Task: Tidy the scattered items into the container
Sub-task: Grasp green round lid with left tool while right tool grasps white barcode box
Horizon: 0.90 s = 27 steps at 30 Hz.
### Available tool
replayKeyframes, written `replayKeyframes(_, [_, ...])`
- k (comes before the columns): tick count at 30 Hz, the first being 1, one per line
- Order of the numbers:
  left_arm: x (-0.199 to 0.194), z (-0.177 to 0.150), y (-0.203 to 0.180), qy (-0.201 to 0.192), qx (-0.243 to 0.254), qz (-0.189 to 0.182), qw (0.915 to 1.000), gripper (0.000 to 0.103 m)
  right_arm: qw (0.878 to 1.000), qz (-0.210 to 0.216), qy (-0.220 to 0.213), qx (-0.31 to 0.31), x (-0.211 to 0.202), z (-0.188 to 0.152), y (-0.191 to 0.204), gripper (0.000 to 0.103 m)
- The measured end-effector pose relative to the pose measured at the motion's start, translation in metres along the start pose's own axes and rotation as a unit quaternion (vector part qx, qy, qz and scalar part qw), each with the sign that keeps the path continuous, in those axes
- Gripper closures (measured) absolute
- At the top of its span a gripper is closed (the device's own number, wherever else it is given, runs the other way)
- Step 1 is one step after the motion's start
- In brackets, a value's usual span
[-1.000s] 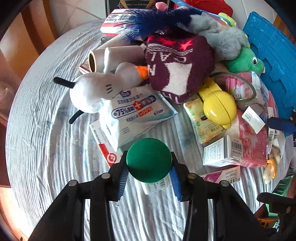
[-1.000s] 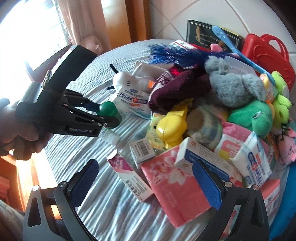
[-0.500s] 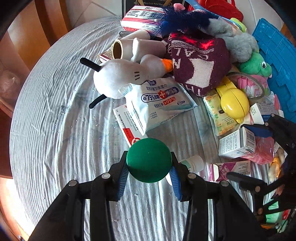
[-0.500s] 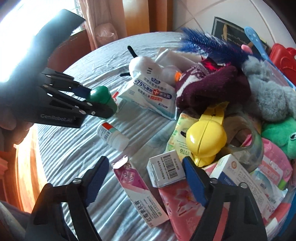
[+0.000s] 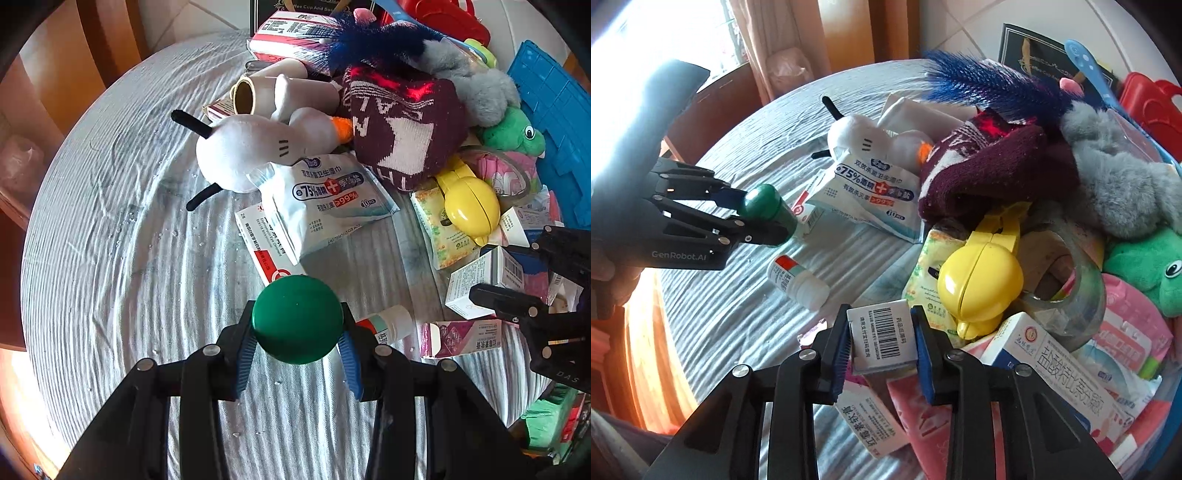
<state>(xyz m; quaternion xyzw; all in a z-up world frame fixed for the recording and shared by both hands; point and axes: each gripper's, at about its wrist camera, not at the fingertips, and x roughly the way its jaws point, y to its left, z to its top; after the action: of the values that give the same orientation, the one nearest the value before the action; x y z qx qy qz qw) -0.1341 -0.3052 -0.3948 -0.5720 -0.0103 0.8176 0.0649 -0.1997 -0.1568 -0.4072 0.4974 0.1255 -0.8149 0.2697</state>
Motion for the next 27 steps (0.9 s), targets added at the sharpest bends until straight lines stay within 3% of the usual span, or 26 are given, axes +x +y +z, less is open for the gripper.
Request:
replayKeyframes(13, [-0.032,0.013,-0.016,-0.033,0.008,0.004,0.9994,0.063,0.999,-0.016,-0.045,0.014,-0.061,0.008,-0.005,0.073])
replayKeyframes(27, [-0.105,0.031,-0.043,-0.085,0.023,0.025,0.9958,0.063,0.993,-0.066,-0.079,0.061,-0.155,-0.005,-0.02,0.073])
